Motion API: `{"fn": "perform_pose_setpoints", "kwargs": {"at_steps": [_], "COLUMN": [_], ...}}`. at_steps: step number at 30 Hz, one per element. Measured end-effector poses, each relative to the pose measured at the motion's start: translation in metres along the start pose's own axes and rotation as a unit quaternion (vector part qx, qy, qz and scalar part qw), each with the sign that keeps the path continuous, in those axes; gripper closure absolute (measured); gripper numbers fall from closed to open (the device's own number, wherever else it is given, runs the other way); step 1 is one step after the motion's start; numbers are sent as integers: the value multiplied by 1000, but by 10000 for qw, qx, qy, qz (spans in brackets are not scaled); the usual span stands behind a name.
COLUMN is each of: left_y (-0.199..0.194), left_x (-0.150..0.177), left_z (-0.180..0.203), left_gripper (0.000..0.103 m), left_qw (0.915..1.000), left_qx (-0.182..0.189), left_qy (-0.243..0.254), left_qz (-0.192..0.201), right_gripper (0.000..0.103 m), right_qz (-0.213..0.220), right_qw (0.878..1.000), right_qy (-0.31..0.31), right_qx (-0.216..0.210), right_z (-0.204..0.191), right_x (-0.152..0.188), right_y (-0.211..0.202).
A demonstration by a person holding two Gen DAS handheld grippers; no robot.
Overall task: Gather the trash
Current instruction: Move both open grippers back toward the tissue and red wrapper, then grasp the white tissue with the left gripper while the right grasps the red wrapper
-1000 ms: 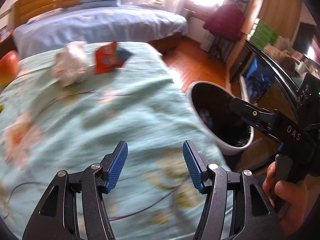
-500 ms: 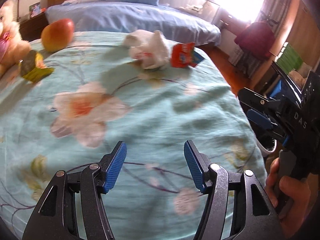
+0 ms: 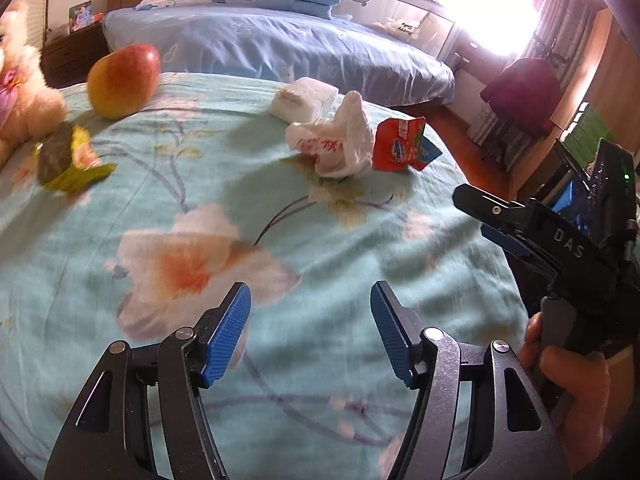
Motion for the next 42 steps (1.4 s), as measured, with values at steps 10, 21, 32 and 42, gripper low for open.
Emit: {"fn": "perform_pose_setpoints", "kwargs": {"at_steps": [10,21,32,42], "left_y": [42,73,48,16], "left_x": [-52,-77,-55,-17], "left_z": [18,20,15,30], "left_gripper": [39,69,90,91], "left_qw": [9998,9997,9995,9987], "left_qx": [142,131,259,471], "left_qy": [88,175,19,-8], "left_qz": [72,136,180,188], "right_gripper": [25,46,85,85], "right_qz": [-157,-344,-385,-293], "right_qw": [9998,9983,9970,9983], "right_qy": [-110,-267,-564,-181], "right_qx": [-106,-391,-360,-472], "right_z": [9,2,-12,0], "right_x": [-35,-53,-36,4], "right_y": [41,64,55,11]}}
Point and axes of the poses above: each gripper's, at about its wrist camera, not at the fingertips, and y roughly the way its jaws point, z to its right, x to its underside, the point moved 10 cm from there along y, roughly the way its jaws point, and after that the axes turned 5 degrees about x, right-handed, at the moved point
